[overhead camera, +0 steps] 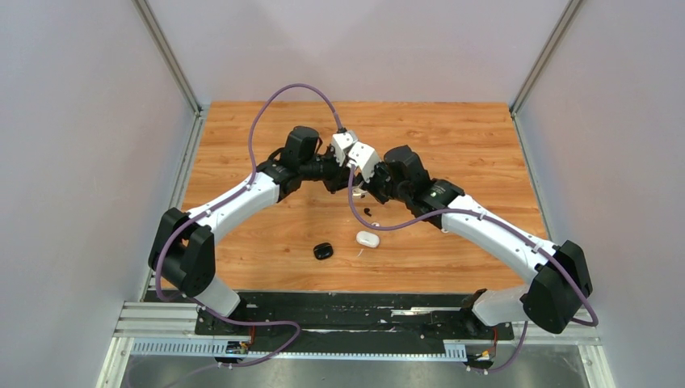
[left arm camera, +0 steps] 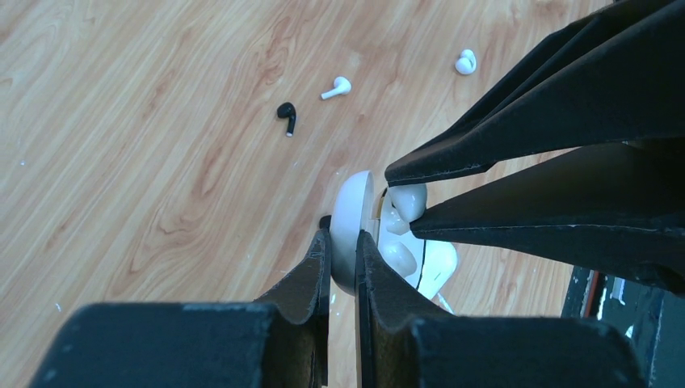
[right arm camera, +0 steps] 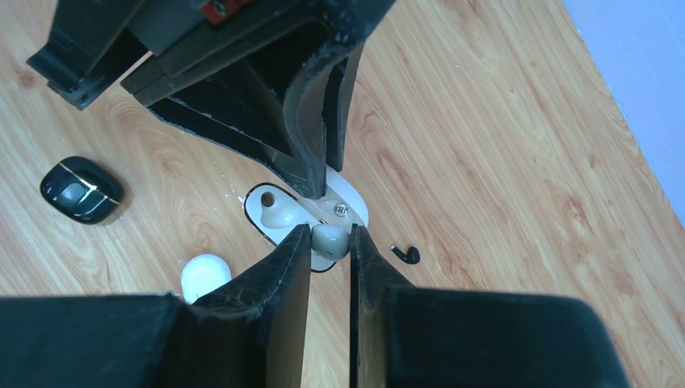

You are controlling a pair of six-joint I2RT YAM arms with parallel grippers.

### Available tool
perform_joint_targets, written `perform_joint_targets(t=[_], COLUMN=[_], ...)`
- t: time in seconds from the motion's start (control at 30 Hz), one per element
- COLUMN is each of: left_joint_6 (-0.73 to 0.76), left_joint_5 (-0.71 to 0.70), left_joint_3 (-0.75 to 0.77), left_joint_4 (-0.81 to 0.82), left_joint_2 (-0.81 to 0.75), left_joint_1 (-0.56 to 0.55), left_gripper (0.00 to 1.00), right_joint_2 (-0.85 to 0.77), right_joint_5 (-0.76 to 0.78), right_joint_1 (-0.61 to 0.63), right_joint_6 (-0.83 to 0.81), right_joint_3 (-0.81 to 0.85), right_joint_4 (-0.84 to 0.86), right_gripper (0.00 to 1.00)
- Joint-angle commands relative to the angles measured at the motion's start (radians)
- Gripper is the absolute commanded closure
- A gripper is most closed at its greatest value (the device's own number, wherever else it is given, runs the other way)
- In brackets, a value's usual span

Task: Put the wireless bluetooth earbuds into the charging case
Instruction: Place the earbud in the charging case.

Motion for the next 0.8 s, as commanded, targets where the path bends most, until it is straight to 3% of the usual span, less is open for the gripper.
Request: perform_joint_targets(t=[0.0,0.53,0.77], left_joint_6=[-0.048,-0.192,-0.200], left_joint_5=[-0.012,-0.084,-0.090], left_joint_3=[0.008,0.004,0.002], left_joint_4=[0.098,0.128,0.136], left_joint_2=[-0.043,-0.030,-0.025], left_joint_1=[0.000,0.000,0.000], left_gripper=[1.00,1.00,1.00], right_joint_2=[0.000,-0.017,-0.012], right_joint_5=[0.115,0.211,0.160], right_joint_1=[0.012,0.052,0.056], right_joint_6=[0.066,0.136,0.166], right_joint_3=[0.022,-0.008,0.016], right_joint_4=[-0.033,-0.007,-0.032], right_gripper=[1.00,0.99,0.71])
